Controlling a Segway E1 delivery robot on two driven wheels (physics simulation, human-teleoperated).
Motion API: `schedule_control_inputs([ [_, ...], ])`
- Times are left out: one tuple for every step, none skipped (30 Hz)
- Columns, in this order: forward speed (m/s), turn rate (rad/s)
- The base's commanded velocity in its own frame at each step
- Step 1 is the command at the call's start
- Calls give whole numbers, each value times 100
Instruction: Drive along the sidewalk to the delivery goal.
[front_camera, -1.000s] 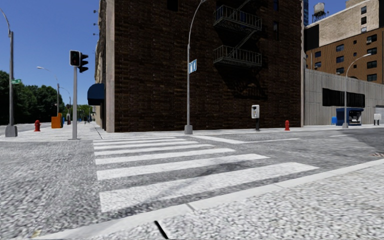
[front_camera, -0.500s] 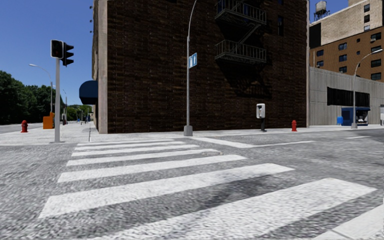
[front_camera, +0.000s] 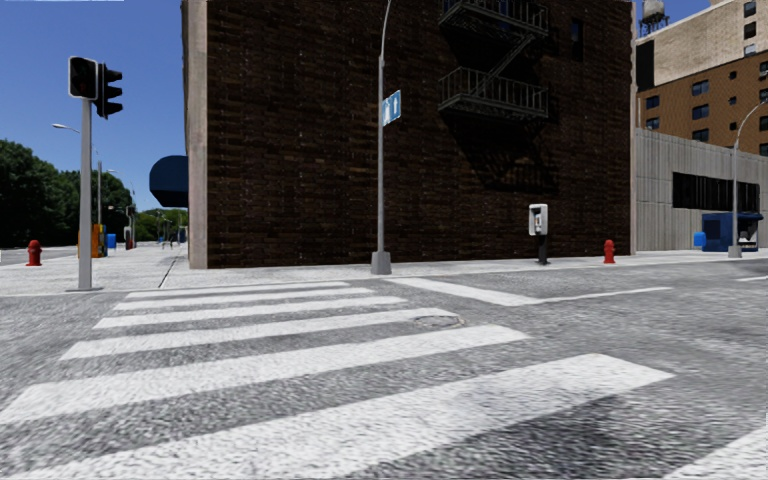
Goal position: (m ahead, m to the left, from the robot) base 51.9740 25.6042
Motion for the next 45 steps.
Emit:
schedule_control_inputs([
  [155,23],
  [155,31],
  [155,35],
  [155,39],
  [155,39],
  [155,39],
  [155,40],
  [155,40],
  [155,40],
  [155,40],
  [155,40],
  [155,40],
  [155,40],
  [155,40],
  [155,40],
  [155,40],
  [155,40],
  [155,40],
  [155,40],
  [155,40],
  [156,40],
  [161,40],
  [177,40],
  [200,40],
  [200,40],
  [200,40],
  [200,40],
  [200,40],
  [200,40],
  [200,39],
  [200,39],
  [200,39],
  [200,35],
  [200,27],
  [200,12],
  [200,0],
  [200,0],
  [200,0],
  [200,0],
  [200,0],
  [200,0],
  [200,0],
  [200,0],
  [200,0],
  [200,0],
])
